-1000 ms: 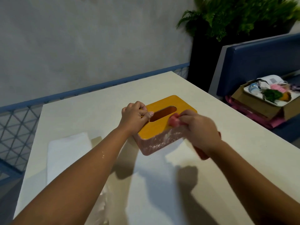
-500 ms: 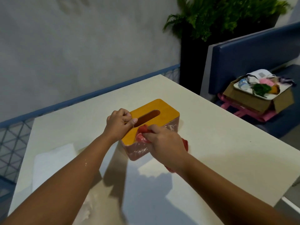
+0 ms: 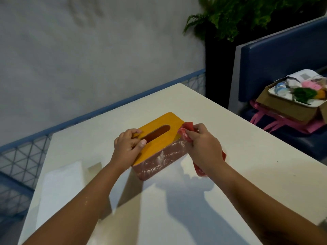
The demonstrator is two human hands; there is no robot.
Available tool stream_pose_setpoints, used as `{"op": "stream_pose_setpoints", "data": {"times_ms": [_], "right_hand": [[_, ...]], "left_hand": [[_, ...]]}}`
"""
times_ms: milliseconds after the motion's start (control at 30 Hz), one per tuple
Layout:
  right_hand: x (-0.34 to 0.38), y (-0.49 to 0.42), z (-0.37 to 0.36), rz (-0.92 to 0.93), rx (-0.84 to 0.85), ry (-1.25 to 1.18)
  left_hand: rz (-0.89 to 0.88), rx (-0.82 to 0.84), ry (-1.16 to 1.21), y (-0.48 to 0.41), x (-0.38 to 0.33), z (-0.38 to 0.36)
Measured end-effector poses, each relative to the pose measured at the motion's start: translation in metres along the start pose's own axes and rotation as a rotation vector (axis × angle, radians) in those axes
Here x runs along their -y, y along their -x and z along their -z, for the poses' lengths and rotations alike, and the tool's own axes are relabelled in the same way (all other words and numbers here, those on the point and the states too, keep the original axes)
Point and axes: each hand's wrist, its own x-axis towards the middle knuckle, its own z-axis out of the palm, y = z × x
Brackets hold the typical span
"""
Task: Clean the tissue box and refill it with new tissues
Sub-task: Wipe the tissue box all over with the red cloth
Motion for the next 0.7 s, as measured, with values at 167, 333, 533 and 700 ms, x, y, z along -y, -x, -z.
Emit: {"op": "stream_pose_setpoints", "data": {"times_ms": [167, 333, 533, 700], "right_hand": [[0.005, 0.018, -0.016, 0.032, -0.074, -0.112], [0.003, 0.016, -0.014, 0.182, -0.026, -0.113], [-0.008, 0.007, -0.017, 0.040, -0.078, -0.098], [0.024, 0.026, -0.029, 0.091, -0.044, -0.110]], "left_hand": [[0.108, -0.005, 0.041, -0.002, -0.002, -0.004], [0.316, 0.037, 0.106, -0.011, -0.005, -0.005], [0.222, 0.015, 0.001, -0.008, -0.017, -0.008], [0.201, 0.025, -0.015, -0.009, -0.017, -0.006]]}}
